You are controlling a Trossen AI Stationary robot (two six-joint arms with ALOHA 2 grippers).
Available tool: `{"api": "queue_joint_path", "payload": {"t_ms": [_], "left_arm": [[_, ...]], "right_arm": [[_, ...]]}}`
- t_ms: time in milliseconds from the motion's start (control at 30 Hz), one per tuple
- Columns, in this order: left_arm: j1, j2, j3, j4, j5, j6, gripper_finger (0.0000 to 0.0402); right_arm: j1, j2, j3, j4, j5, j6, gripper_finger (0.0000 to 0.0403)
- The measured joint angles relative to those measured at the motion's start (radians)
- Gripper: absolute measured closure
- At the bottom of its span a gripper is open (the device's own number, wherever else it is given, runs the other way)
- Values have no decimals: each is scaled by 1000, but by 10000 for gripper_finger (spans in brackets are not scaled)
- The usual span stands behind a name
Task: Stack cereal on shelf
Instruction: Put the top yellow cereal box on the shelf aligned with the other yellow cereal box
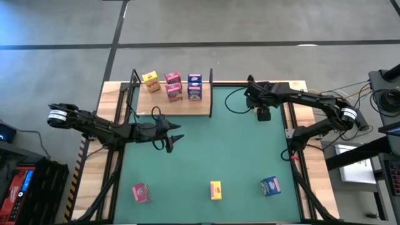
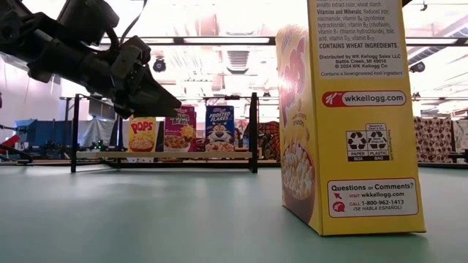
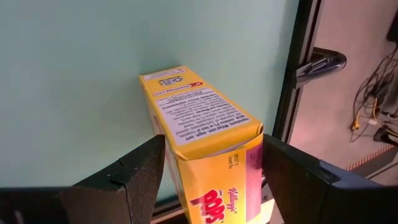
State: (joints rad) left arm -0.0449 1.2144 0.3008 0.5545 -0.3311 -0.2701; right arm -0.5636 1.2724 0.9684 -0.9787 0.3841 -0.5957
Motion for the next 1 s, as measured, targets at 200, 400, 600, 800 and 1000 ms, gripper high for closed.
{"api": "queue_joint_path", "payload": {"t_ms": [200,400,600,800,1000], "left_arm": [[4,0,0,0,0,0,174],[4,0,0,0,0,0,174],[4,0,0,0,0,0,174],[4,0,0,0,0,0,174],[4,0,0,0,0,-8,174]], "right_arm": [[0,0,-2,0,0,-6,161],[0,0,-13,4,8,-8,196],[0,0,-9,-4,4,-7,227],[12,0,36,-23,-49,90,241],[38,0,90,-34,-259,296,250]]}}
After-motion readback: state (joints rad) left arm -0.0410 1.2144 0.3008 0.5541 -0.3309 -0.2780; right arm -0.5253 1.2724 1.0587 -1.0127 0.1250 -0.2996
